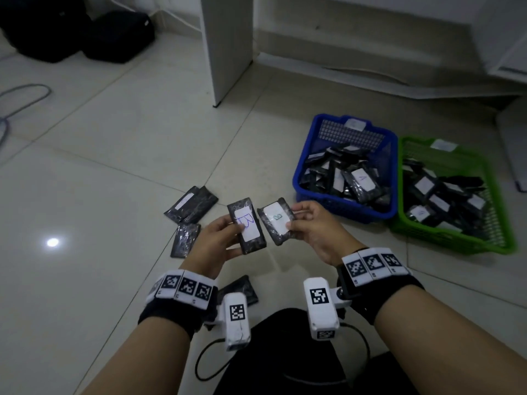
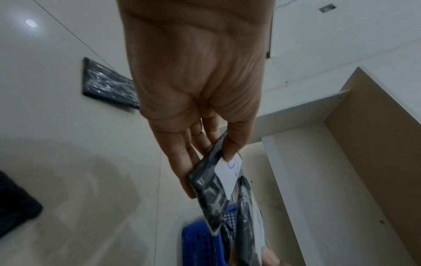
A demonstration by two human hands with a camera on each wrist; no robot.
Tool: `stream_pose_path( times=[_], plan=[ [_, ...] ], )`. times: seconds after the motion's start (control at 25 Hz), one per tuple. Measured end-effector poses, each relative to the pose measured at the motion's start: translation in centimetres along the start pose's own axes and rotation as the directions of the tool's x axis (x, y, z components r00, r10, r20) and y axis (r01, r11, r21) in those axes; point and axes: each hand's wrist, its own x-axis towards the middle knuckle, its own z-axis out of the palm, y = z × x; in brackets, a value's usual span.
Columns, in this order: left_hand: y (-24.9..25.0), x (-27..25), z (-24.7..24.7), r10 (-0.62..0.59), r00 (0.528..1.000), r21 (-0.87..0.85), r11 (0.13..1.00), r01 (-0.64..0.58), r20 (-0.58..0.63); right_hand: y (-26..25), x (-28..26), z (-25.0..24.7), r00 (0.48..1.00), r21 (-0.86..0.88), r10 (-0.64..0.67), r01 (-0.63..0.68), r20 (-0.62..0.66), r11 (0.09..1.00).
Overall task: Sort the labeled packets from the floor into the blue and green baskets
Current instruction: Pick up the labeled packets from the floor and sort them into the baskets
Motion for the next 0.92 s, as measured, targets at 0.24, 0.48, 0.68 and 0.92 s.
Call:
stream_pose_path(
  times=[0.24, 0.48, 0.68, 0.92],
  plan=[
    [0.0, 2.7, 8.3, 0.003, 0.994, 0.057, 0.998, -0.010, 0.109, -1.3, -1.0, -7.2, 0.984, 0.217, 0.046, -0.007, -0.172, 0.976],
    [-1.6, 7.3, 22.5, 0.019, 0.948, 0.109, 0.992, -0.057, 0.319, -2.0, -0.9, -19.6, 0.853, 0.333, -0.011, 0.216, -0.521, 0.918],
    [-5.2, 11.7, 33.8, 0.150, 0.953, 0.287, 0.931, -0.226, 0.263, -2.1, 1.0, -30.6, 0.686, 0.310, 0.022, 0.299, -0.727, 0.902],
    [-8.5, 15.6, 39.6, 0.190, 0.932, 0.591, 0.729, -0.344, 0.308, -1.2, 4.2, -35.8, 0.620, 0.171, -0.002, 0.218, -0.785, 0.961]
  ],
)
